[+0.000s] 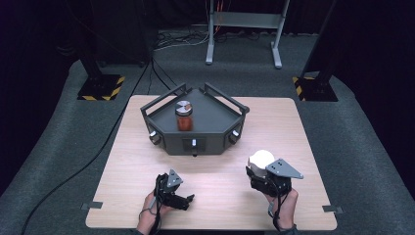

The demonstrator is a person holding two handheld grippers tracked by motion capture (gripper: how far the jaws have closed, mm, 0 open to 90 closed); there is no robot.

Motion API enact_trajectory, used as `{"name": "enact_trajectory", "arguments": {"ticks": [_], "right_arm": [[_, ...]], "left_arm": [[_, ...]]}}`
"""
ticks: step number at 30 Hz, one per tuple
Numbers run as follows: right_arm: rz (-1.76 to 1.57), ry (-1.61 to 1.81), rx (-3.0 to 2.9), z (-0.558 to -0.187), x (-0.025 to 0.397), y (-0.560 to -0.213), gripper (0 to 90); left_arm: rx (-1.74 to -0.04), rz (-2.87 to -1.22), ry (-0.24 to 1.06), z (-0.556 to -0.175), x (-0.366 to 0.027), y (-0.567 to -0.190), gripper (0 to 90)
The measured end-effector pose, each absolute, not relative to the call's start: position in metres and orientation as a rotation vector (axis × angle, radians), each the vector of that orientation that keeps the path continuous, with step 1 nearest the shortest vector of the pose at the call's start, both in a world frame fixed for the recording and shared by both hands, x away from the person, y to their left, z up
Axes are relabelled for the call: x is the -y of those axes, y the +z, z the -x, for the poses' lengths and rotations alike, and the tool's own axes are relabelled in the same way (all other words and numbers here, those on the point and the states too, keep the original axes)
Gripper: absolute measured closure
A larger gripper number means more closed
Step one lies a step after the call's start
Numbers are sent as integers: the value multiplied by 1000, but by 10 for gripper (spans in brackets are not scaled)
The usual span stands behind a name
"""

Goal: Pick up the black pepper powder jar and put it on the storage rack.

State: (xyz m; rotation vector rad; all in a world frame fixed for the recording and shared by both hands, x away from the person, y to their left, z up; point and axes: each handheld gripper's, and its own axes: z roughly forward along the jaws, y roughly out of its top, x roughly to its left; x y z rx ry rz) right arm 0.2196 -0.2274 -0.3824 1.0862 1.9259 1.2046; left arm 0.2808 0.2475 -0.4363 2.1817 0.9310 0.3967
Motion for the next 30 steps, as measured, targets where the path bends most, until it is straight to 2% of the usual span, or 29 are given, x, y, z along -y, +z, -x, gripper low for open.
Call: {"name": "enact_trajectory", "arguments": {"ticks": [30], "right_arm": [[-1036, 1233, -1980, -244, 217, -370, 300]], "left_arm": [[-932, -2182, 397, -281, -247, -436, 8]]}}
